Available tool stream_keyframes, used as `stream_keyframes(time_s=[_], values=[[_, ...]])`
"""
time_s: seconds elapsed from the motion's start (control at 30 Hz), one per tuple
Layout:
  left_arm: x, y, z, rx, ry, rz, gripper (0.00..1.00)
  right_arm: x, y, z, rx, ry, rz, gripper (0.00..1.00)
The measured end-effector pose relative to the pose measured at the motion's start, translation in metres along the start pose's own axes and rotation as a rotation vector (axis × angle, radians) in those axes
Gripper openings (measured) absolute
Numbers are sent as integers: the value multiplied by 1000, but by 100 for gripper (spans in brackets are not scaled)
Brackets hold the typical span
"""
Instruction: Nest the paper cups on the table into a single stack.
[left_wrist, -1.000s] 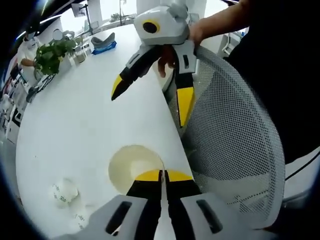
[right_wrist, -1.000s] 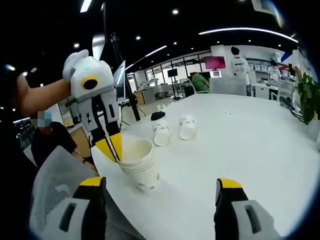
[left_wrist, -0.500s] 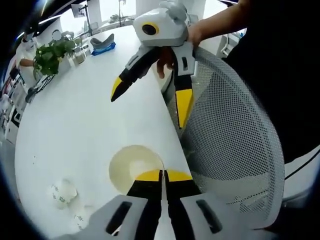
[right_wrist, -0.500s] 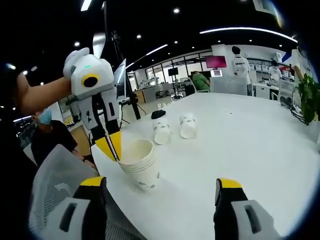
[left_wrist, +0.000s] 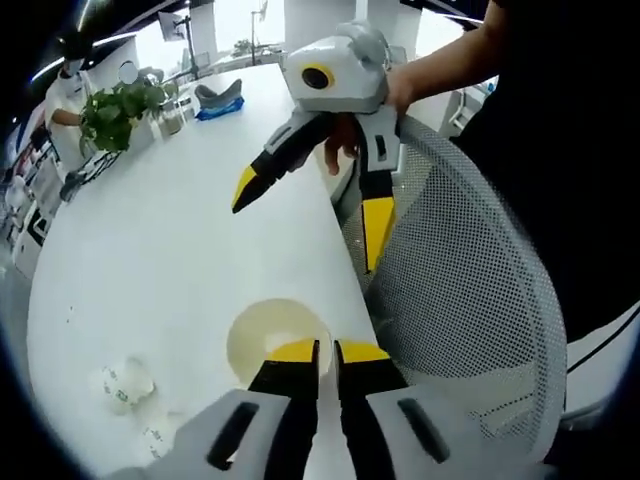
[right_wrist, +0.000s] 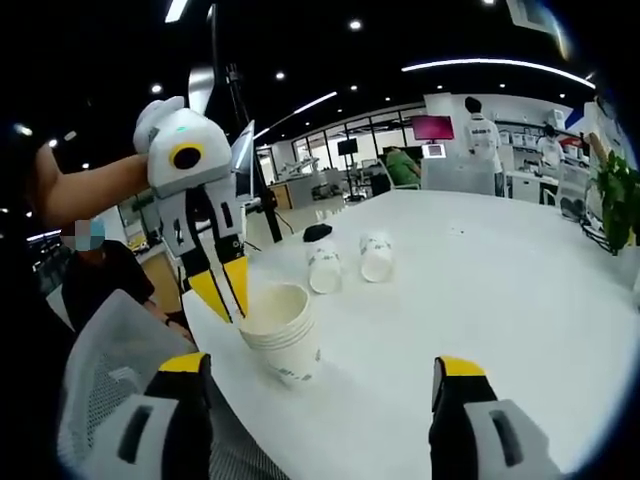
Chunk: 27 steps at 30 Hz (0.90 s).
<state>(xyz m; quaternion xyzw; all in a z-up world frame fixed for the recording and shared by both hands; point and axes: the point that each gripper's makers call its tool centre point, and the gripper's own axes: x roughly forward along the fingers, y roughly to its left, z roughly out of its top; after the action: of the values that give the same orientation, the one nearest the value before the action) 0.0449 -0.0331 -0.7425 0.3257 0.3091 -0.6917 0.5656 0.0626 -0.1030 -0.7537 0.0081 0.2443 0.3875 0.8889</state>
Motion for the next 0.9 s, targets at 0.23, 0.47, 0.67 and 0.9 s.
stream_keyframes(time_s=[0.23,0.47,0.67,0.9], values=[[-11,6,9,-85,-119,53,15,0,1,3,-8,-11,-2,93],[-35,24,-8,-181,-188,155,25,0,2,2,-20,-7,1,94],[-52,45,-23,-240,-225,283,33,1,3,2,-25,-5,3,95],[-73,78,-46,-352,-277,452,51,1,2,-1,-27,4,3,95]])
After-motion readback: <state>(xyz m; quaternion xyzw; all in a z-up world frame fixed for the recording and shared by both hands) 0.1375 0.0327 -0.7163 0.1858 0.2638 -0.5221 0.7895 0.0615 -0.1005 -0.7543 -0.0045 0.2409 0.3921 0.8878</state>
